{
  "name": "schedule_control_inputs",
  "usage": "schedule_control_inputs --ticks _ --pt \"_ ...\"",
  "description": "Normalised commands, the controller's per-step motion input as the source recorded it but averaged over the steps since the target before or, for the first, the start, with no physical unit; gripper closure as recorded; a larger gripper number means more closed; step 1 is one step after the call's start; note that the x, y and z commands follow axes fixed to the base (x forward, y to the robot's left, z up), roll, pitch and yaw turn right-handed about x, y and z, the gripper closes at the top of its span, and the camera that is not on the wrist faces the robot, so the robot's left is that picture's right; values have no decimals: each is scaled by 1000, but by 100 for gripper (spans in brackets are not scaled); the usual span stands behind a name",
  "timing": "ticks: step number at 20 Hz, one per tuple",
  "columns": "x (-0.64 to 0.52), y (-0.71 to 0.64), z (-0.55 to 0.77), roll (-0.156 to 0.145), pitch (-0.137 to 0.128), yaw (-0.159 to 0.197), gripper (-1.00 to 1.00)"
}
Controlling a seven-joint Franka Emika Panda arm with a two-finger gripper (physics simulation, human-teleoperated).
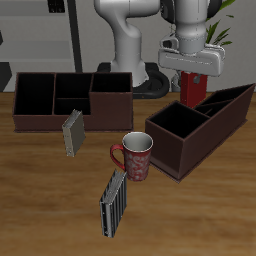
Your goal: Place the red book into the left desk caddy's front compartment
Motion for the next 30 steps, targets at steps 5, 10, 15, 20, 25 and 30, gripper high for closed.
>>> schedule_control_inputs --ticks 5,10,15,20,25,30 --pt "92 -27 -168 -6 40 -8 100" --pt "55 39 -186 4 32 -5 100" --pt "-13 94 -202 17 34 -11 100" --pt "48 171 -342 37 64 -10 100" --pt "122 8 -183 0 55 -8 -100" --pt "63 25 -106 27 39 -22 -100"
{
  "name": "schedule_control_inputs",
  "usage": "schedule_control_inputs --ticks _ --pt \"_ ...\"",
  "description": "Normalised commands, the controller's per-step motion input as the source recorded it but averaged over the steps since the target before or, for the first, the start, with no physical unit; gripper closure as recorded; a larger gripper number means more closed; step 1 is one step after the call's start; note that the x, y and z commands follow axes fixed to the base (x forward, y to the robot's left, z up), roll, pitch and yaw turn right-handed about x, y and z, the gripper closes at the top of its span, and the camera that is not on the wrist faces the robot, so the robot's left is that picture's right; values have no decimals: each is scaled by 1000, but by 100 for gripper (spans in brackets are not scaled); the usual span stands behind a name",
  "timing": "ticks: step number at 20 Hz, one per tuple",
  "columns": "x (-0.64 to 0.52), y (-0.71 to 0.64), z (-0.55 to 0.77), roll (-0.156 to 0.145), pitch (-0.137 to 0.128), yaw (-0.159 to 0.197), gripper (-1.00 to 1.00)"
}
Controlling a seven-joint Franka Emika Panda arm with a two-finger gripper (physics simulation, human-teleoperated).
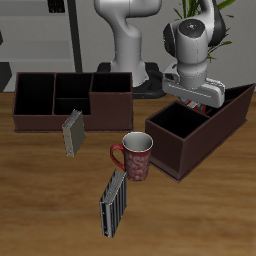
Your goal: Place the red book into the left desk caddy's front compartment
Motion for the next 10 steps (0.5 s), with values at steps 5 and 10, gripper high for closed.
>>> schedule_control_inputs --ticks 5,10 --pt "30 23 -27 15 10 -18 -100" --pt "3 51 -18 8 -2 -3 -100"
